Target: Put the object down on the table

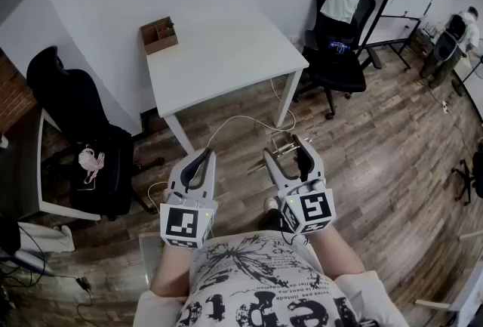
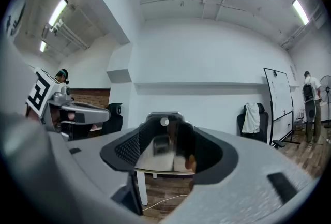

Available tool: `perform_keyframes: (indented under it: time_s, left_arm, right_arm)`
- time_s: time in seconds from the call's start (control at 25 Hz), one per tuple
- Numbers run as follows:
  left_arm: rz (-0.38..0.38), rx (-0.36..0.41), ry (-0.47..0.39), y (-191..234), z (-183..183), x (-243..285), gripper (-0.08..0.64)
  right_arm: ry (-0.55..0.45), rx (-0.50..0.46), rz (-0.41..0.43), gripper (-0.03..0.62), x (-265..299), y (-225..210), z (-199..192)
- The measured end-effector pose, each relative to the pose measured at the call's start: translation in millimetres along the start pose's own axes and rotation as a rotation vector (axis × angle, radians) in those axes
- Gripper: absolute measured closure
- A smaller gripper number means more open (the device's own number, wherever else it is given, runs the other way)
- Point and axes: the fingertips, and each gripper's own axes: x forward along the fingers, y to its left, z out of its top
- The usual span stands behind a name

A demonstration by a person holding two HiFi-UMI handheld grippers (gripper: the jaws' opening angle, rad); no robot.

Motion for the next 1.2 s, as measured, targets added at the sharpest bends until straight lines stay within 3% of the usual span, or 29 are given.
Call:
perform_keyframes:
  time_s: [0.76, 0.88, 1.2]
  left_arm:
    - [0.007, -0.041, 0.054, 8, -12, 5, 0.548]
    - [0.045, -0.072, 0.072, 15, -13, 9, 0.548]
    - [0.157, -0.06, 0.075, 42, -25, 59, 0.548]
  right_arm:
    - [0.02, 0.071, -0.009, 0.313, 21, -7, -19]
    - [0.041, 0.097, 0.012, 0.313, 33, -13, -25]
    - [0.055, 0.119, 0.089, 0.313, 92, -43, -40]
